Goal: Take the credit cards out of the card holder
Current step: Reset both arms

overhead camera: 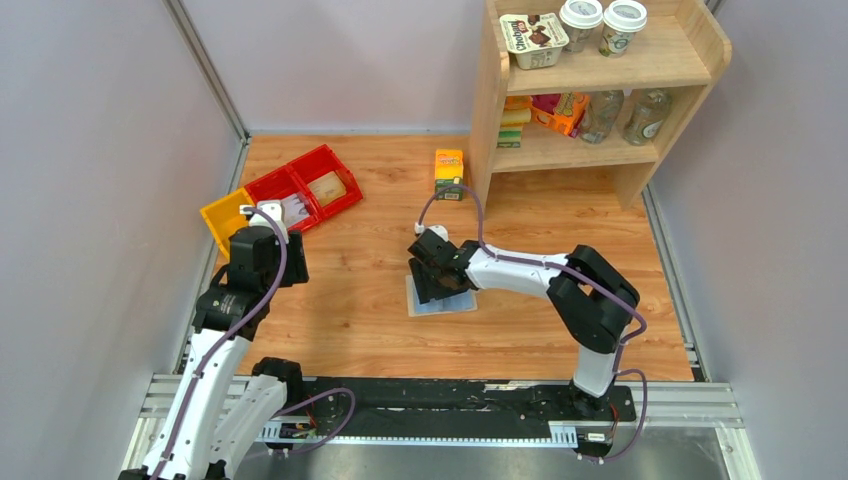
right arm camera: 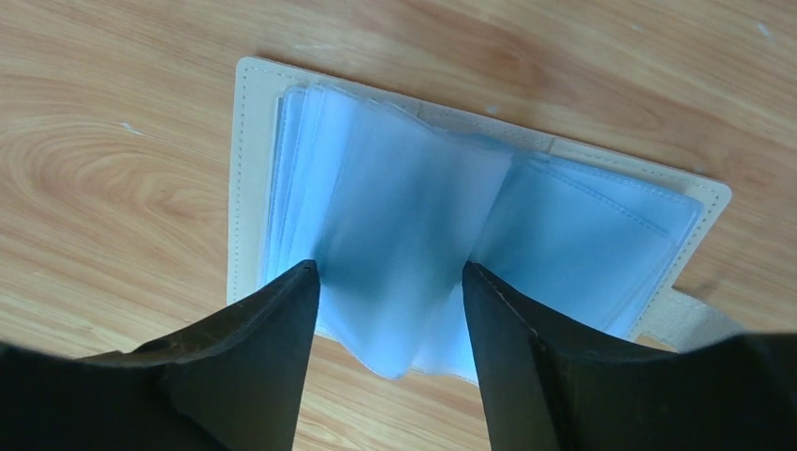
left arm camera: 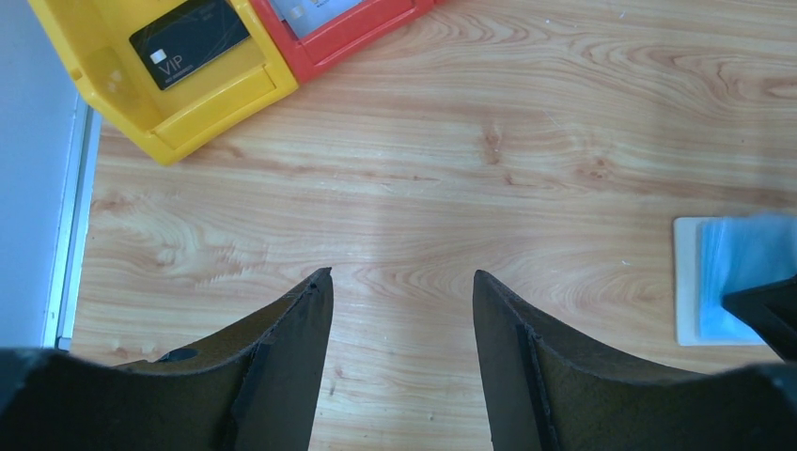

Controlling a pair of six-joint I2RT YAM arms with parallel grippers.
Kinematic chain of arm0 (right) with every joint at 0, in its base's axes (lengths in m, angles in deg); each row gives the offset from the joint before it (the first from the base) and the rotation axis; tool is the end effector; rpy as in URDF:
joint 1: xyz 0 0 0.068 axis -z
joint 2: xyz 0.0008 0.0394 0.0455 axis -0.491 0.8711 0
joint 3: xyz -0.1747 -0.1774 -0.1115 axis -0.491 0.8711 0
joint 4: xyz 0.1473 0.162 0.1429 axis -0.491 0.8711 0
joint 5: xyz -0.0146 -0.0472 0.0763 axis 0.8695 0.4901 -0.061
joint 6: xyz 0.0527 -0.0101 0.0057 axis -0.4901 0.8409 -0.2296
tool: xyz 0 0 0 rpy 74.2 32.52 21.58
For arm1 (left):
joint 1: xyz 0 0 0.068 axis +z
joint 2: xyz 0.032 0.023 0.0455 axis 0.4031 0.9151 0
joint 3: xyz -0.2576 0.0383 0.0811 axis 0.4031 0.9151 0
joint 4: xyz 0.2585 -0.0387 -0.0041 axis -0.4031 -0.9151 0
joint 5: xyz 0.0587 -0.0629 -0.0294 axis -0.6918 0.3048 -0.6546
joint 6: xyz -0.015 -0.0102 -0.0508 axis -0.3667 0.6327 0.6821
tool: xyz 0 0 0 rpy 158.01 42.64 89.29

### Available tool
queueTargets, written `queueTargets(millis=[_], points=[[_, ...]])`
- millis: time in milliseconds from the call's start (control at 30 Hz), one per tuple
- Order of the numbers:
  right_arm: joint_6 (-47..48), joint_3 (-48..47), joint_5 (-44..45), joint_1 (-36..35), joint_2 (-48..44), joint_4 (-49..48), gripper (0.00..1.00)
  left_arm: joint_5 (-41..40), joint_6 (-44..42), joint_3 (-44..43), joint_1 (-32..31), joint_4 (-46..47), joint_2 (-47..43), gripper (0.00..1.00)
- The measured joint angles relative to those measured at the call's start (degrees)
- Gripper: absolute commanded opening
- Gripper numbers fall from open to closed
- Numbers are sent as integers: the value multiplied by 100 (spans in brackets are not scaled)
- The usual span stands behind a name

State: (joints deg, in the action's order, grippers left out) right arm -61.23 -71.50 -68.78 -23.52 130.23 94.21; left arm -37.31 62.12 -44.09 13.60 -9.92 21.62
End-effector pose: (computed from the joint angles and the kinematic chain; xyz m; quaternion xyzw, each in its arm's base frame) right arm 0.2228 0.2868 0.1645 -0.1694 0.9619 0.0864 0.1965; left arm 0.1375 -0.0173 0.3092 -0.0720 0.8868 -0.0022 0.4565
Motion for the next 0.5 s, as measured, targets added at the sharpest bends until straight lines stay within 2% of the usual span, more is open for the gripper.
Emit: queueTargets(millis=[167,300,500], points=[[85,323,140,166,-398,164,85,-33,0,2,-2,0,-20,65],[127,557,319,468,-1119,236,98,-87,2,13,-2,0,-155,65],[162,960,693,1370,-2861,214,100,-299,9,48,-2,2,-619,72]])
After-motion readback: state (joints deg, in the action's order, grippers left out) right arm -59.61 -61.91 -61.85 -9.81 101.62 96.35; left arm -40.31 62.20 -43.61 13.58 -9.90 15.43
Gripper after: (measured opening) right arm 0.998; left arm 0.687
